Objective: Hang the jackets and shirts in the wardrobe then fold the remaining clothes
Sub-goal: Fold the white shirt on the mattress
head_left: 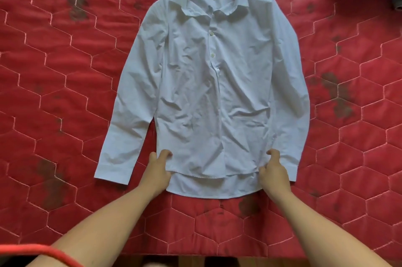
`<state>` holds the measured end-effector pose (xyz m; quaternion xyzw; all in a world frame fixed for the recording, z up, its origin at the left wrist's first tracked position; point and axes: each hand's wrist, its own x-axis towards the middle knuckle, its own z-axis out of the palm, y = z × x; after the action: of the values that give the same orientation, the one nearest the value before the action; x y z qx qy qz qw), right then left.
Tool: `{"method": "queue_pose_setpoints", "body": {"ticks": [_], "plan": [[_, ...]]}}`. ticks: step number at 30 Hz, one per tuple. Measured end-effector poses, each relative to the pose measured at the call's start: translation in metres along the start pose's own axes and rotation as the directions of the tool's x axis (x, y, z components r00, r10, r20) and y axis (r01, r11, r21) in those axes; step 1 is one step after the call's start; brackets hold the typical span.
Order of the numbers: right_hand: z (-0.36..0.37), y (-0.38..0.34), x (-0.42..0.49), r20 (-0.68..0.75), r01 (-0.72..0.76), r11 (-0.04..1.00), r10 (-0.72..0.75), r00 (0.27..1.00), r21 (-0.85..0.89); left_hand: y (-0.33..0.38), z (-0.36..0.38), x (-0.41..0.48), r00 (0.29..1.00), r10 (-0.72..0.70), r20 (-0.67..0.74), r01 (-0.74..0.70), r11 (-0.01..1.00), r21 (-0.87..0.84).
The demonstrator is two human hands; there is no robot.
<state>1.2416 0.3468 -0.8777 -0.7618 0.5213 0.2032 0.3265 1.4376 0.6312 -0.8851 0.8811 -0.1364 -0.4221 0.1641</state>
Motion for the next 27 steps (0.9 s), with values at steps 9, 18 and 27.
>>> {"method": "queue_pose_setpoints", "body": {"ticks": [9,18,27], "plan": [[0.007,0.006,-0.013,-0.034,0.107,0.921,-0.129,0.991,-0.373,-0.014,-0.013,-0.007,0.989,0.023,-0.143,-0.008,0.994,0.105],[-0.004,-0.010,0.001,0.038,0.202,0.868,-0.207,0.977,-0.453,-0.029,-0.018,-0.010,0.988,0.020,-0.151,0.009,0.981,0.191],[-0.020,0.059,-0.013,-0.041,0.155,0.683,-0.262,0.964,-0.714,-0.069,-0.030,-0.020,0.989,-0.148,-0.022,0.137,0.836,0.532]]}}
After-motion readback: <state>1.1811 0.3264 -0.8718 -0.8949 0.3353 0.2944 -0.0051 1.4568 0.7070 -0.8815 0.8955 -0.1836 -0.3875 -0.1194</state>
